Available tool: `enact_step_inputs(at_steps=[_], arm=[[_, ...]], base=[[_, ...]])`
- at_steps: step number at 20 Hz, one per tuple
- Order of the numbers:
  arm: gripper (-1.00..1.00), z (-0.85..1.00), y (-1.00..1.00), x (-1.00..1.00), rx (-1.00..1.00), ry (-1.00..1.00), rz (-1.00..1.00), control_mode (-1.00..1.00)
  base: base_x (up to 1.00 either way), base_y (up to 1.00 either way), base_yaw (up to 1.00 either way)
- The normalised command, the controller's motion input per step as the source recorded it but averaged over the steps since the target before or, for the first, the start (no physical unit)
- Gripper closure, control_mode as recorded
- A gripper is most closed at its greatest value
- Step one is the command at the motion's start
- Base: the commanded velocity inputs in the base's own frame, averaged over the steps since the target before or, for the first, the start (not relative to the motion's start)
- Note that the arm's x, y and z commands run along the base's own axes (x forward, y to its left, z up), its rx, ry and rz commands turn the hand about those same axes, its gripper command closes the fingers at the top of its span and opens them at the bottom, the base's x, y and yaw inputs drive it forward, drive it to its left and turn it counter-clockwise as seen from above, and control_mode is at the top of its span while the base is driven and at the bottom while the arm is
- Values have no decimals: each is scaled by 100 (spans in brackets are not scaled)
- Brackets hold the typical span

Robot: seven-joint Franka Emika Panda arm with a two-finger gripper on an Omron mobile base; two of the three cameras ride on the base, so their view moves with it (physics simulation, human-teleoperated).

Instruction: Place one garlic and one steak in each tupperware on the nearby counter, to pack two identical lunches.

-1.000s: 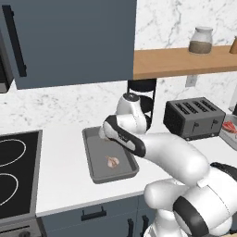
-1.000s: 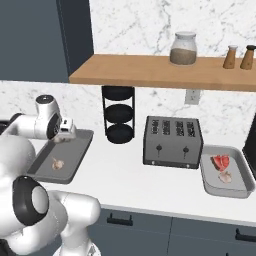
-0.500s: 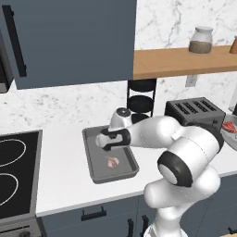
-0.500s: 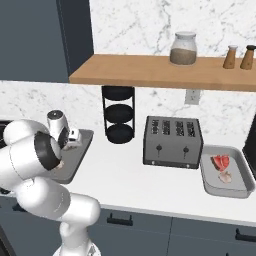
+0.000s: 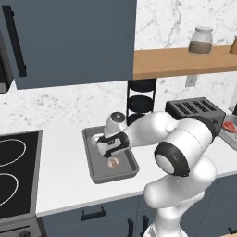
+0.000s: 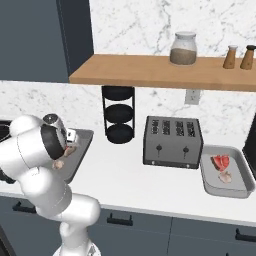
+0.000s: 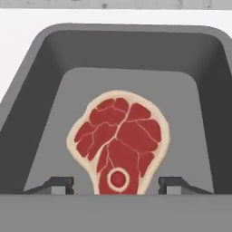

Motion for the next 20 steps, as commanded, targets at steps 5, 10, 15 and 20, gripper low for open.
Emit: enact_step_inputs(at_steps=[5,10,15,20], arm=[[-100,92,0,-5,0,4,-10,-100],[-100,86,-50,-97,11,-3,-4,-100],[-100,84,-99,-100,26,-28,0,-100],[-100,100,-96,-100,26,-40,0,-100]], base=[[0,0,0],[0,0,0],[0,0,0],[0,0,0]])
